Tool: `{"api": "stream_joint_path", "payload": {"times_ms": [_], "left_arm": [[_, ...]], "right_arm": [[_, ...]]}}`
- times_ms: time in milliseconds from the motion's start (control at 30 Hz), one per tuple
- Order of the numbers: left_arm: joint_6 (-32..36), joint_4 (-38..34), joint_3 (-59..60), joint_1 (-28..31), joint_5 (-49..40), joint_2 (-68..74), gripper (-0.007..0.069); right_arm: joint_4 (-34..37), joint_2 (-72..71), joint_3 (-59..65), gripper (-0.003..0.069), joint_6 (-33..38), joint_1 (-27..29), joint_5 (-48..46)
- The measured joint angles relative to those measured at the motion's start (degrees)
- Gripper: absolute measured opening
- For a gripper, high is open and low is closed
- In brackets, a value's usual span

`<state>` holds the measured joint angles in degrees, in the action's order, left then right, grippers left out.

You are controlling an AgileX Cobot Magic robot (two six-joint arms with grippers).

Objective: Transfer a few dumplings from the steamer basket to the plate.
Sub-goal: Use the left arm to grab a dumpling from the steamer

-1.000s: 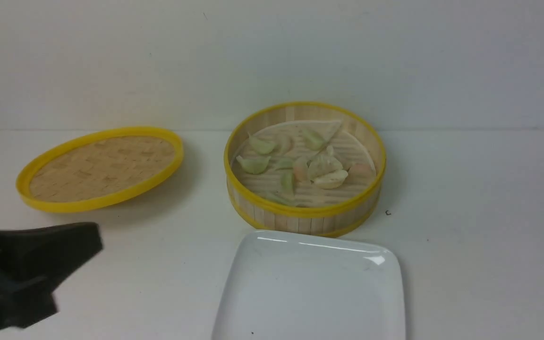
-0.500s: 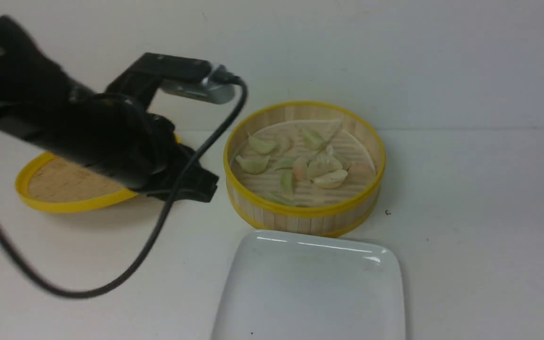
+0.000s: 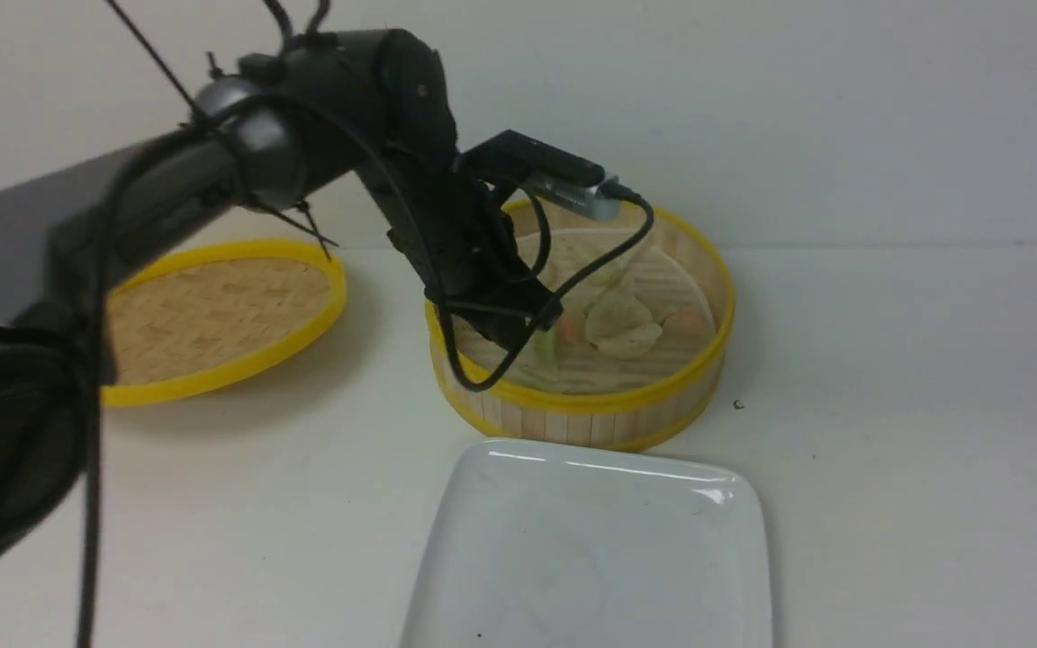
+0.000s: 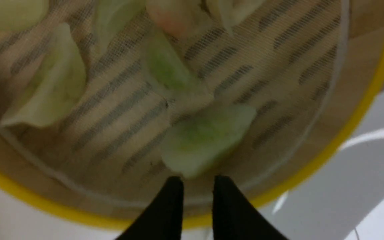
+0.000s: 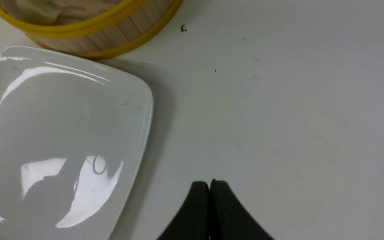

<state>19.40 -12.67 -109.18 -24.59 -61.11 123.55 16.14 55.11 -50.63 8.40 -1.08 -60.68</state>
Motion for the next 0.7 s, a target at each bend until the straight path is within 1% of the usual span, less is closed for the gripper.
{"api": "stream_joint_path", "payload": {"times_ms": [67, 100, 133, 200, 233, 267, 367, 433, 567, 600, 633, 700], "left_arm": [[-0.32, 0.51, -5.32, -0.51, 0.07, 5.03, 0.0255], [-0.32, 0.51, -5.97, -0.60, 0.15, 5.63, 0.0263], [-0.08, 0.83, -8.09, -0.91, 1.01, 7.48, 0.0325], [0.01, 1.53, -9.28, -1.22, 2.28, 9.36, 0.0377], [0.01, 1.60, -9.45, -1.28, 2.42, 9.55, 0.0381], [-0.15, 1.83, -9.81, -1.55, 3.89, 10.97, 0.0405], [-1.38, 2.44, -9.81, -1.84, 6.34, 12.75, 0.0406], [-2.11, 2.99, -9.81, -2.07, 8.33, 13.71, 0.0388], [-2.80, 3.99, -10.23, -2.53, 9.14, 14.29, 0.0301], [-3.09, 4.49, -10.36, -2.72, 9.02, 14.28, 0.0261], [-3.84, 5.96, -10.87, -3.19, 8.19, 14.28, 0.0245], [-4.48, 7.12, -11.33, -3.48, 6.87, 14.21, 0.0246]], "right_arm": [[0.00, 0.00, 0.00, -0.0011, -0.14, 0.00, -0.11], [0.00, 0.00, 0.00, -0.0011, -0.22, 0.00, -0.11], [0.00, 0.00, 0.00, -0.0011, -0.29, 0.00, -0.29], [0.00, 0.06, 0.00, -0.0011, -0.29, 0.00, -0.46], [0.00, 0.06, 0.00, -0.0011, -0.29, 0.00, -0.53], [0.00, 0.12, 0.00, -0.0011, -0.29, 0.00, -0.70], [0.00, 0.16, 0.00, -0.0011, -0.29, 0.00, -0.95], [0.00, 0.16, 0.00, -0.0011, -0.29, 0.00, -1.08], [0.00, 0.16, 0.00, -0.0011, -0.29, 0.00, -1.34], [0.00, 0.16, 0.00, -0.0011, -0.29, 0.00, -1.41], [0.00, 0.16, 0.00, -0.0011, -0.06, 0.00, -1.71], [0.00, 0.16, 0.00, -0.0011, 0.08, 0.00, -1.88]]}}
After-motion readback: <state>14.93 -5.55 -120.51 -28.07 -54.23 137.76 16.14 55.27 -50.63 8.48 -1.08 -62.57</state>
